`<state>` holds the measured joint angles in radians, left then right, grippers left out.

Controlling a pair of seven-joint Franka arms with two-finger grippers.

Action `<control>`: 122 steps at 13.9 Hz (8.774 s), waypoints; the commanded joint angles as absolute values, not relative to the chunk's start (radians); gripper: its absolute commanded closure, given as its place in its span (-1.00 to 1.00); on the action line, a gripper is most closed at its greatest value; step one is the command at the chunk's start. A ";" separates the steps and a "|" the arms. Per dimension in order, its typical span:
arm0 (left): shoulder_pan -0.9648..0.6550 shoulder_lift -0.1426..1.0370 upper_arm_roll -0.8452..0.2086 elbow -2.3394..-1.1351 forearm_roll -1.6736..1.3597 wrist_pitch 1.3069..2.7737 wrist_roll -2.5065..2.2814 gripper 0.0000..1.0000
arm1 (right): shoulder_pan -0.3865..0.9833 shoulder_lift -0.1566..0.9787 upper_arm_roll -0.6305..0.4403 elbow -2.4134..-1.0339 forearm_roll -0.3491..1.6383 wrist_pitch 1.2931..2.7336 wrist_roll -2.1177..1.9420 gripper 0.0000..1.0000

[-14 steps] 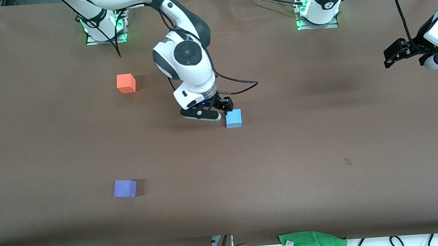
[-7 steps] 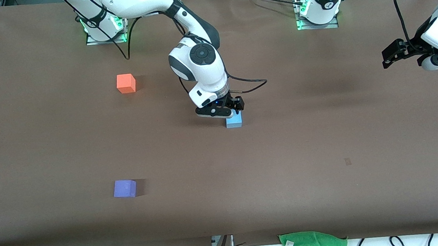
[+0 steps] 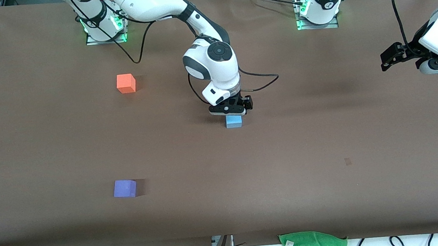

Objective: Place blue block between orange and purple blocks

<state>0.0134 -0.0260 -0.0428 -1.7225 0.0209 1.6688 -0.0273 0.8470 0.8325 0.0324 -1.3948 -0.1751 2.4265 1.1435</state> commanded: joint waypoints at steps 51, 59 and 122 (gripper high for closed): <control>0.008 0.000 -0.038 -1.710 0.003 1.703 -0.008 -1.00 | 0.360 0.255 -0.046 -1.968 -0.038 2.150 0.437 -0.14; 0.008 -0.002 -0.038 -1.712 0.003 1.700 -0.006 -1.00 | 0.360 0.230 -0.077 -2.267 -0.023 2.521 0.399 -0.14; -0.006 -0.003 -0.043 -1.709 0.002 1.680 -0.011 -1.00 | 0.066 -0.020 0.032 -1.514 -0.040 1.364 -0.031 -0.99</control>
